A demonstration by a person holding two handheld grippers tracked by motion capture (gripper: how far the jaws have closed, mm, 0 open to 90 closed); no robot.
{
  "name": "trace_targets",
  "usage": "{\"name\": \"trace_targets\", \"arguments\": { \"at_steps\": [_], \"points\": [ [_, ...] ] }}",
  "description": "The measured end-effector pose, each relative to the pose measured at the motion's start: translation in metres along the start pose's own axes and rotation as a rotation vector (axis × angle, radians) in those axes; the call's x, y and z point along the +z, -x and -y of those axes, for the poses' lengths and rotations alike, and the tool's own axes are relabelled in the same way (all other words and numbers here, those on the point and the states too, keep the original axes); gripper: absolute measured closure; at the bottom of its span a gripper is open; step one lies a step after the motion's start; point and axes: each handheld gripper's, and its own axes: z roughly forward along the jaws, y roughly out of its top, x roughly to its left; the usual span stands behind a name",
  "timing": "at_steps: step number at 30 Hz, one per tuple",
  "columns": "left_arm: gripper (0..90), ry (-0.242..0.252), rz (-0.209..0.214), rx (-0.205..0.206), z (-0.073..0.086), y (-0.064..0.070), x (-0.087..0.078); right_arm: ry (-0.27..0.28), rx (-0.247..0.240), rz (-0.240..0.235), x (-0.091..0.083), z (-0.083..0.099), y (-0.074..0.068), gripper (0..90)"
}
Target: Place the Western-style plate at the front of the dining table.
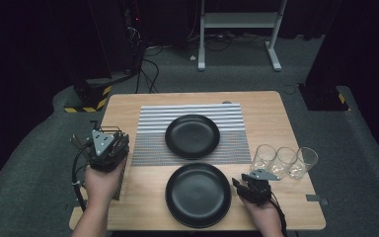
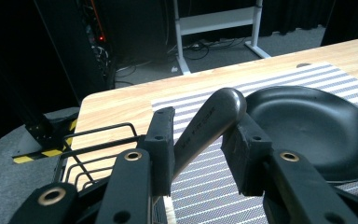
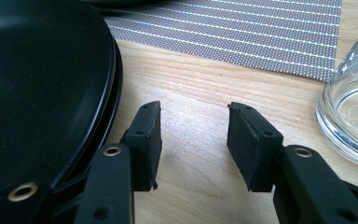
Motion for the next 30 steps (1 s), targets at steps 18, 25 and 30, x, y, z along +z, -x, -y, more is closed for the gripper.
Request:
{"name": "trace_targets", "arguments": {
  "at_steps": [18,25,30],
  "points": [
    [65.0,-0.011,-0.017,0.014,-0.0014,0.0016,0.0025,0.008,0.003,-0.005,-0.0006,0.0001,0.0010,54.5],
    [67.0,-0.010,-0.034,0.034,-0.0017,0.0013,0.0004,0.008,0.010,-0.007,-0.0008,0.0001,0.0012,54.5],
    [67.6,-0.004,-0.037,0.030,-0.0018,-0.0006,-0.0020,0.008,0.010,-0.007,-0.0008,0.0001,0.0013,54.5]
  ]
}}
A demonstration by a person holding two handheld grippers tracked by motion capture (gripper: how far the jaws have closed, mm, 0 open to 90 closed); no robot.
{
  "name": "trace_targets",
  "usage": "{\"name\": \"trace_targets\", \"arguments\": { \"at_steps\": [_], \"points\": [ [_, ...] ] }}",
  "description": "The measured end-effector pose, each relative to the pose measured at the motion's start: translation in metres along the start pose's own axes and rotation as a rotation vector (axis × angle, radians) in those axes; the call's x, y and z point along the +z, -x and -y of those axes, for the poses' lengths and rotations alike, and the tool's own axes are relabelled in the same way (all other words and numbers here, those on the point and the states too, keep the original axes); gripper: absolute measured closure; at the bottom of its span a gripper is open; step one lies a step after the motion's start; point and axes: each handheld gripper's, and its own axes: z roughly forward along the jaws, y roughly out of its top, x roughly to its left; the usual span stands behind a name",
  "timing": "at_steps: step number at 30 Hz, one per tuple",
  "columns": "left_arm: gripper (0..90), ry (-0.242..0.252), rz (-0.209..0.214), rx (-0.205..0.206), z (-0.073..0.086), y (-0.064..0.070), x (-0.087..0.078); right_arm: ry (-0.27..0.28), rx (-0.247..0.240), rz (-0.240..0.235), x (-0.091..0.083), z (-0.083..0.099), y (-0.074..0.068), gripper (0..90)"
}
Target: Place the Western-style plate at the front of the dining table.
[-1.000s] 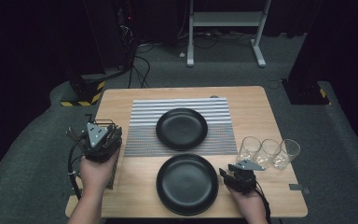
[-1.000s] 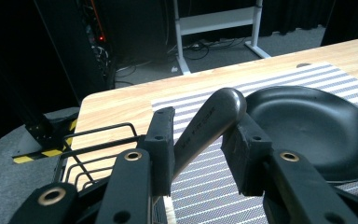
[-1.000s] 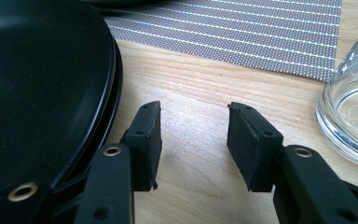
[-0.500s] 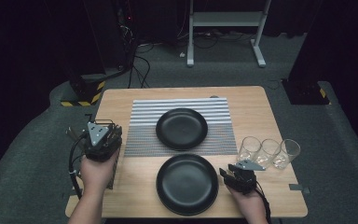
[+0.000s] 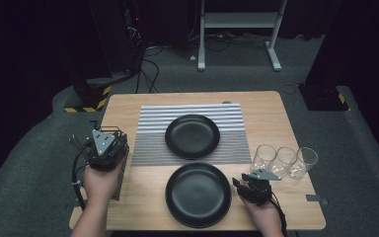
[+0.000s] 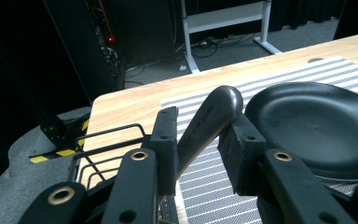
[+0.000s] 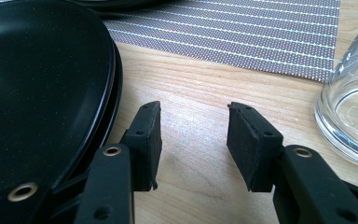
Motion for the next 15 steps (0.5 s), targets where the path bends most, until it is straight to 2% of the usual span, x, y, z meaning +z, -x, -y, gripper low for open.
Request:
{"name": "trace_targets", "arguments": {
  "at_steps": [15],
  "points": [
    [70.3,0.052,-0.013,-0.068,0.004,-0.020,-0.014,-0.001,-0.006,0.004,0.000,0.000,0.000,54.4]
  ]
}}
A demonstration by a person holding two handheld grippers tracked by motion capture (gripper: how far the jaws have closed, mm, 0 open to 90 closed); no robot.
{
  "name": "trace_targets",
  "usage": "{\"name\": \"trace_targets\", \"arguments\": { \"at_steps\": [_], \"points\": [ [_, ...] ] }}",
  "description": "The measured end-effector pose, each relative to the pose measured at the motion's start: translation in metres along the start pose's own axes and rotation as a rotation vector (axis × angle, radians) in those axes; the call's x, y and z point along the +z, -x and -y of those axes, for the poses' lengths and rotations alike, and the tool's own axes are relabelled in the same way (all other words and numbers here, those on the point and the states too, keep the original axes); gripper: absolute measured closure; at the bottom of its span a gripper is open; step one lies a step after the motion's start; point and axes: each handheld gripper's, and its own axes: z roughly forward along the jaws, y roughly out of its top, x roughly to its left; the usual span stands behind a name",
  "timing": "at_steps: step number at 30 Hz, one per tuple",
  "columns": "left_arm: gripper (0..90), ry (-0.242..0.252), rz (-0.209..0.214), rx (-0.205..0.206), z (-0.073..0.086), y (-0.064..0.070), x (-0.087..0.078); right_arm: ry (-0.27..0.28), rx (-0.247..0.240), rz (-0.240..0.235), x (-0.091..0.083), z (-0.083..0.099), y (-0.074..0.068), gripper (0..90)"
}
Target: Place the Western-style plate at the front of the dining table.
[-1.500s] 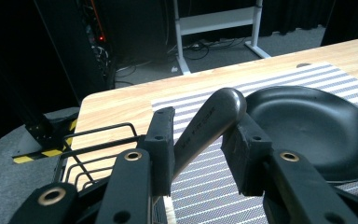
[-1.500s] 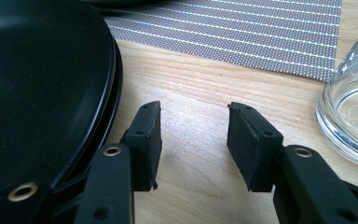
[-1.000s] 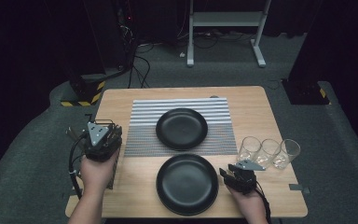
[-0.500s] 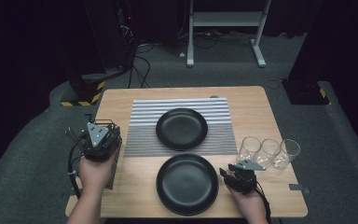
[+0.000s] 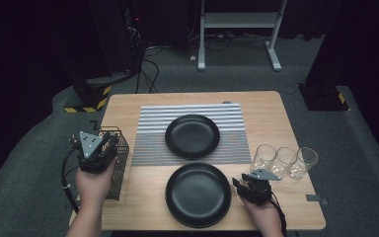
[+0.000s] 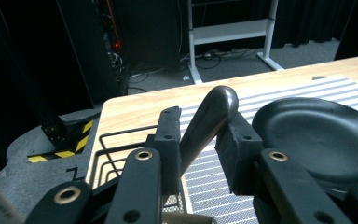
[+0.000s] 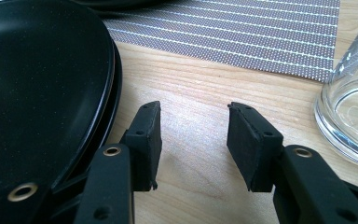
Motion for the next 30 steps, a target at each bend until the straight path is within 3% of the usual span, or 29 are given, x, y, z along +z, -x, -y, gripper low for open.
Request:
{"name": "trace_targets", "arguments": {
  "at_steps": [13,30],
  "points": [
    [73.9,0.050,-0.034,-0.040,0.004,-0.017,-0.010,-0.002,-0.004,0.005,0.000,0.000,-0.001,54.3],
    [79.3,0.071,-0.092,-0.030,0.002,-0.022,-0.014,-0.003,-0.002,0.005,0.000,0.000,-0.001,54.1]
  ]
}}
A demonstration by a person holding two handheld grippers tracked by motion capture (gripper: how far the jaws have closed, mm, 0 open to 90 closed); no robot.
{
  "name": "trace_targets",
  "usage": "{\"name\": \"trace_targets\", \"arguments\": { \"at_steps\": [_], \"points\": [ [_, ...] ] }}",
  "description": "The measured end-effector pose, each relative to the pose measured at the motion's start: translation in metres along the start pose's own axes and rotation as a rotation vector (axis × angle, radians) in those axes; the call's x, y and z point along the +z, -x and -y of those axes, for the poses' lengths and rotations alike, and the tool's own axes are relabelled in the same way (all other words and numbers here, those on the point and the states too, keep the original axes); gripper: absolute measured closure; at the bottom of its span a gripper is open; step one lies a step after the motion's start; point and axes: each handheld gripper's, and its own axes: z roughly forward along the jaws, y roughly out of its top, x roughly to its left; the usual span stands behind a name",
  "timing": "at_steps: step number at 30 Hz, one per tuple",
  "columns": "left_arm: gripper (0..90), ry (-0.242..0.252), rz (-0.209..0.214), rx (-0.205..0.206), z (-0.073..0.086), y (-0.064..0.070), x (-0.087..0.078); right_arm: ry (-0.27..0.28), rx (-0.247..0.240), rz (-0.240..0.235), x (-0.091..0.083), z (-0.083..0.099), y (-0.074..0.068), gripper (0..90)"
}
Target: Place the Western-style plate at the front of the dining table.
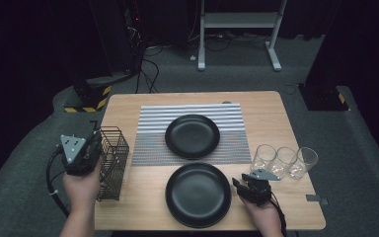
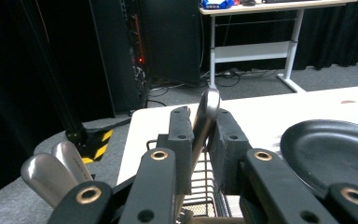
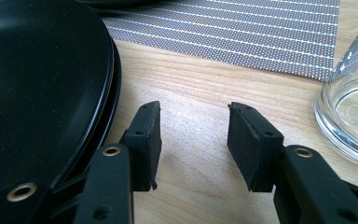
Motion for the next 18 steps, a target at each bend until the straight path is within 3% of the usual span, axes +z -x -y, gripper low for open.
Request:
{"name": "trace_targets", "arguments": {
  "at_steps": [6,9,18],
  "points": [
    [80.8,0.012,-0.026,0.005,-0.0002,0.0002,-0.0015,0.000,0.000,0.001,0.0000,0.0000,-0.0001,54.1],
    [82.7,0.021,-0.013,-0.015,-0.0018,-0.0014,-0.0027,0.001,-0.001,0.001,0.0000,0.0000,0.0000,54.1],
    [82.8,0.030,-0.016,-0.017,-0.0010,-0.0002,-0.0028,-0.001,-0.001,0.001,0.0002,-0.0001,-0.0001,54.1]
  ]
}}
